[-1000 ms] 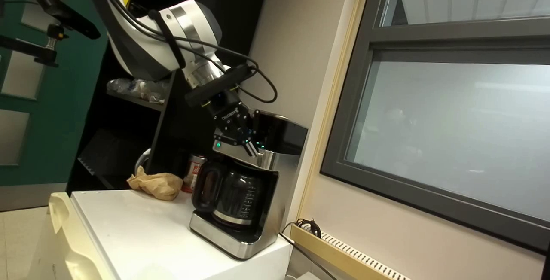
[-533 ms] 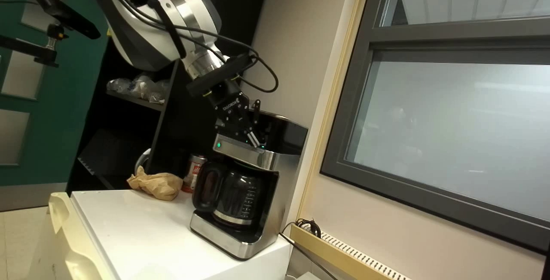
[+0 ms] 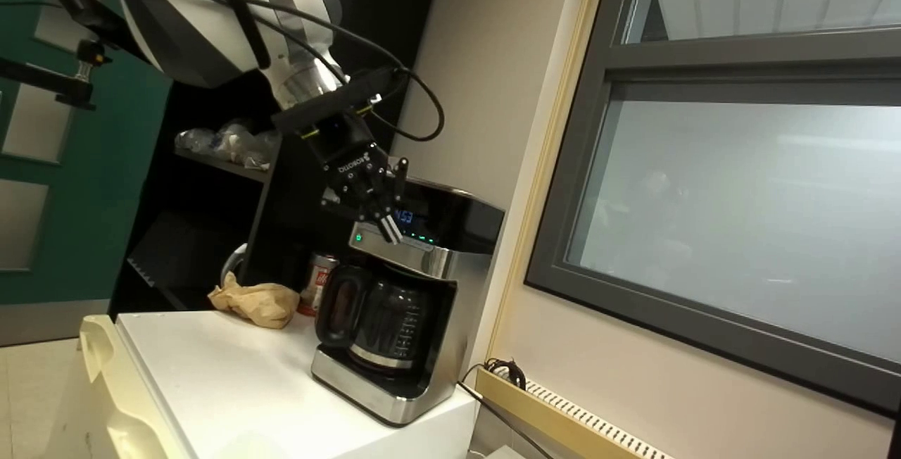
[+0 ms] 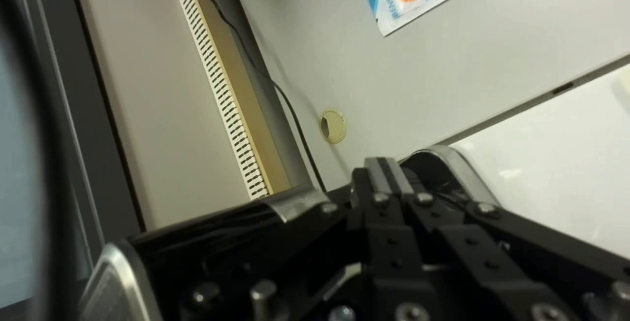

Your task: Press the last button to the right of the coffee maker

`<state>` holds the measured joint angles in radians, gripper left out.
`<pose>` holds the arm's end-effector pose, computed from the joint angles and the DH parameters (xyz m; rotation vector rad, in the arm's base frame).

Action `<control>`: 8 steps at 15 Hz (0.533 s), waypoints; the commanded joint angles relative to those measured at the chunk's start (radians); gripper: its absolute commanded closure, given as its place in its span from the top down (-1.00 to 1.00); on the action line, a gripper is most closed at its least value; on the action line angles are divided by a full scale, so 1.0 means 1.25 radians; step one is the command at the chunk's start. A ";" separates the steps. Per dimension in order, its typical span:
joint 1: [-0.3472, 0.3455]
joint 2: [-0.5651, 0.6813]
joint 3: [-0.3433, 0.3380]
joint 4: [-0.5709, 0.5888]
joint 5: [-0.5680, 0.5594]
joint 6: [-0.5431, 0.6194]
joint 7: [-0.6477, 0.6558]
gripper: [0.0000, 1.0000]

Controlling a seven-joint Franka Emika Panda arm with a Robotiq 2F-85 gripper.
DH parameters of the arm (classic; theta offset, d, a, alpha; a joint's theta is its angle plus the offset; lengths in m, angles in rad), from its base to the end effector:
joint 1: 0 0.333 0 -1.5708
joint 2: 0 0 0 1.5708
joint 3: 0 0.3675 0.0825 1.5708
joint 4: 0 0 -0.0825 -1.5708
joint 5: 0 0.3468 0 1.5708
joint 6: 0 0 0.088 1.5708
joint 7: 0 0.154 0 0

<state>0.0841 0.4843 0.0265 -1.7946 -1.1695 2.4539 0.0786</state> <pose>0.6854 0.0464 0.3341 2.1198 1.0399 0.2831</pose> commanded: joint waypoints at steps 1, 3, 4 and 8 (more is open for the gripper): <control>-0.012 -0.124 -0.005 -0.169 -0.016 0.021 -0.016 -0.98; -0.013 -0.178 -0.011 -0.239 -0.063 0.023 -0.001 -0.96; -0.014 -0.203 -0.011 -0.269 -0.091 0.023 0.007 -0.97; -0.023 -0.302 -0.005 -0.388 -0.205 0.022 0.048 -0.97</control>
<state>0.0628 0.2266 0.0228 -2.1433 -1.3377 2.4551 0.0984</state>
